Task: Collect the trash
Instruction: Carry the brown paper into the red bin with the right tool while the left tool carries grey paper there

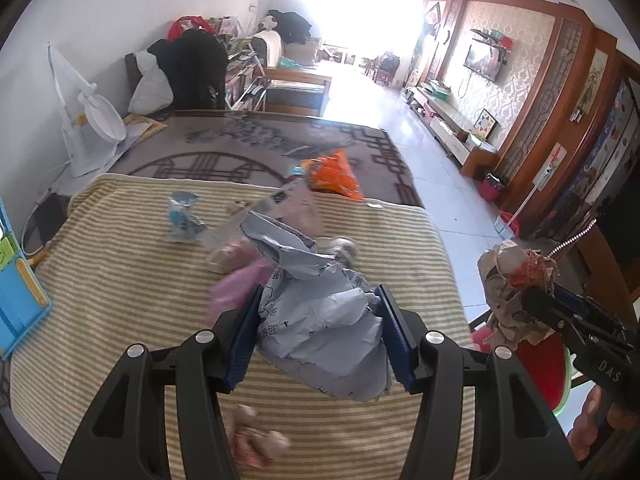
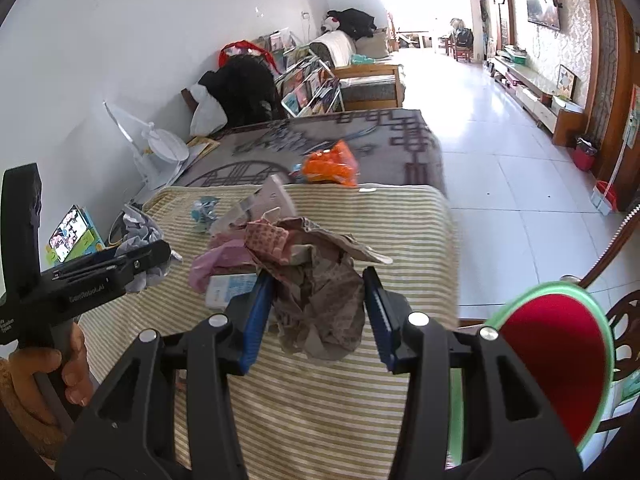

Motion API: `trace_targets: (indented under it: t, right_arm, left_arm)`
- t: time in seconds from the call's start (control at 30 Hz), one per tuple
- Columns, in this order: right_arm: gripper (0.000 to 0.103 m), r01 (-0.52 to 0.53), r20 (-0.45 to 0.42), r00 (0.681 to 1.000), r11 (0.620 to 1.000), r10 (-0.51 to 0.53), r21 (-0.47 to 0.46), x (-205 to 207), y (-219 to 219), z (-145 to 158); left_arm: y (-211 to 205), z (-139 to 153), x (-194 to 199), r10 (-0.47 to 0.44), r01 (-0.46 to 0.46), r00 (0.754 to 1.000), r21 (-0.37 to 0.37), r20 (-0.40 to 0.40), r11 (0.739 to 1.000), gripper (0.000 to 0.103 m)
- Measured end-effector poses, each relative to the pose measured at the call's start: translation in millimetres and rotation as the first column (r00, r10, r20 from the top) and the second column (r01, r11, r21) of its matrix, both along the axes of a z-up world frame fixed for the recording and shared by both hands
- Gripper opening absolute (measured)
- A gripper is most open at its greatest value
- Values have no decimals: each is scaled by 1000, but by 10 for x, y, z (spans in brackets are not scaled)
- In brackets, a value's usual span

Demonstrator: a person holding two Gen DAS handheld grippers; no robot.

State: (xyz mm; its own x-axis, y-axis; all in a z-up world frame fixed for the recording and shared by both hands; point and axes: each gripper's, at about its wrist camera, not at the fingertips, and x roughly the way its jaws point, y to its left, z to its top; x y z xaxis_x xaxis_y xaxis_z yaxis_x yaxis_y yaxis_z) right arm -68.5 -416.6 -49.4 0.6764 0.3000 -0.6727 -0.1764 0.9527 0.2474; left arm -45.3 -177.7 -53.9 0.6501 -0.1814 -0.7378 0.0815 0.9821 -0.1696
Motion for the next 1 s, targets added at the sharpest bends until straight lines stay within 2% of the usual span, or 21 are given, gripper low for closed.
trace_targets:
  t: [0.2, 0.33, 0.6, 0.7, 0.77, 0.8, 0.9, 1.0]
  right_arm:
    - [44, 67, -15, 998, 998, -67, 19, -93, -530, -79]
    - [44, 139, -42, 990, 990, -137, 35, -178, -913, -190]
    - [44, 280, -79, 958, 959, -277, 36, -324, -1619, -327]
    - [46, 328, -109, 940, 944, -323, 33, -378, -1821, -435]
    - [66, 357, -122, 928, 934, -352, 19, -425, -1930, -489]
    - [85, 381, -119, 918, 924, -378, 8, -468, -1989, -501]
    - [86, 437, -103, 896, 899, -432, 24, -622, -2182, -494]
    - [86, 480, -100, 873, 877, -477, 17, -742, -2323, -473]
  left_arm:
    - [-434, 27, -81, -38, 38, 999, -12, -3, 999, 53]
    - [-744, 26, -109, -79, 79, 997, 6, -5, 997, 53]
    - [-1188, 72, -104, -141, 141, 990, 20, -5, 990, 53]
    - [-1423, 46, -108, -193, 193, 981, 14, -15, 981, 53]
    - [-1593, 28, -118, -231, 231, 973, 9, -22, 973, 53]
    - [-1708, 14, -122, -259, 259, 966, 7, -28, 966, 53]
    - [-2005, -24, -151, -333, 333, 942, 8, -39, 943, 53]
    - [-2332, -95, -163, -423, 423, 904, -9, -60, 906, 53]
